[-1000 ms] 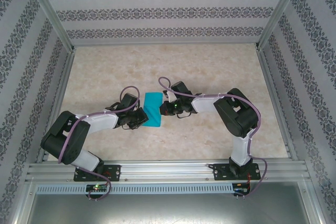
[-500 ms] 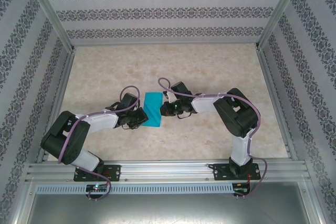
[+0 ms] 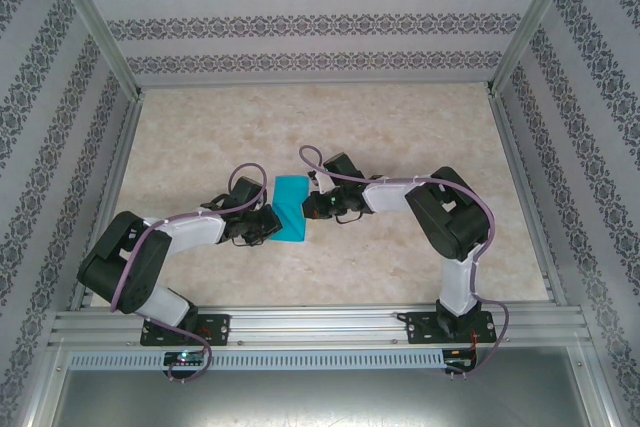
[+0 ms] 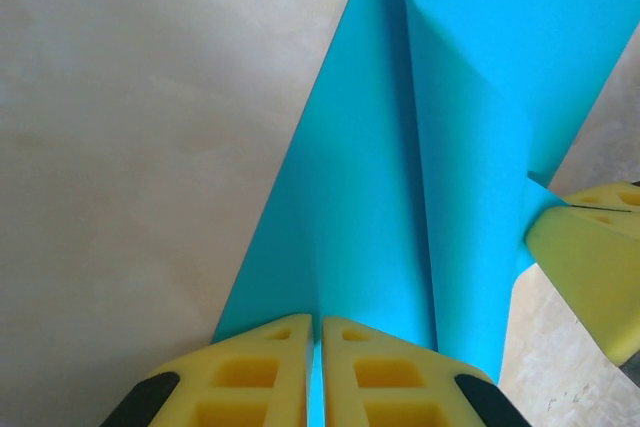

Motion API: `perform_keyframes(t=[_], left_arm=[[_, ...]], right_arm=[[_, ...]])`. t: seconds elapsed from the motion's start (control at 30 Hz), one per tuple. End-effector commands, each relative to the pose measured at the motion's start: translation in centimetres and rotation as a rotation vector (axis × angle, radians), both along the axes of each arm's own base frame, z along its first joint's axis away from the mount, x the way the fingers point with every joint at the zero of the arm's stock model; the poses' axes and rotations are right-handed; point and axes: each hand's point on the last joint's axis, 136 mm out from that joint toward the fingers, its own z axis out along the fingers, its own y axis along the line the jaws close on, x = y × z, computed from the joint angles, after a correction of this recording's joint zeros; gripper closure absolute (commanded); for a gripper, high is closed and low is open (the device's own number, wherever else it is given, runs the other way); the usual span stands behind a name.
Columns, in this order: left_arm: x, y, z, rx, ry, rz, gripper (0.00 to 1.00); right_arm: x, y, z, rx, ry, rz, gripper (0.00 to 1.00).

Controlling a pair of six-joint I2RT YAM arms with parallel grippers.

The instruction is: Fold a paper plane with a square sheet of paper (pick it up from the middle)

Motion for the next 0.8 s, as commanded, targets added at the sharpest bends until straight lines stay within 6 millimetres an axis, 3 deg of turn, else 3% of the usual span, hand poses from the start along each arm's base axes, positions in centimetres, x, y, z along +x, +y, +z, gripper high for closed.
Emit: perform_keyframes(t=[0.0, 0.77], left_arm=[[-0.8, 0.5, -0.6, 0.051, 0.028, -0.013, 0.86], [-0.8, 0.7, -0.6, 0.064, 0.029, -0.020, 0.86]], right_arm=[[0.3, 0.3, 0.2, 0.020, -0.010, 0.028, 0.96], [0.2, -0.3, -1.5, -0.041, 0.022, 0.035, 0.95]])
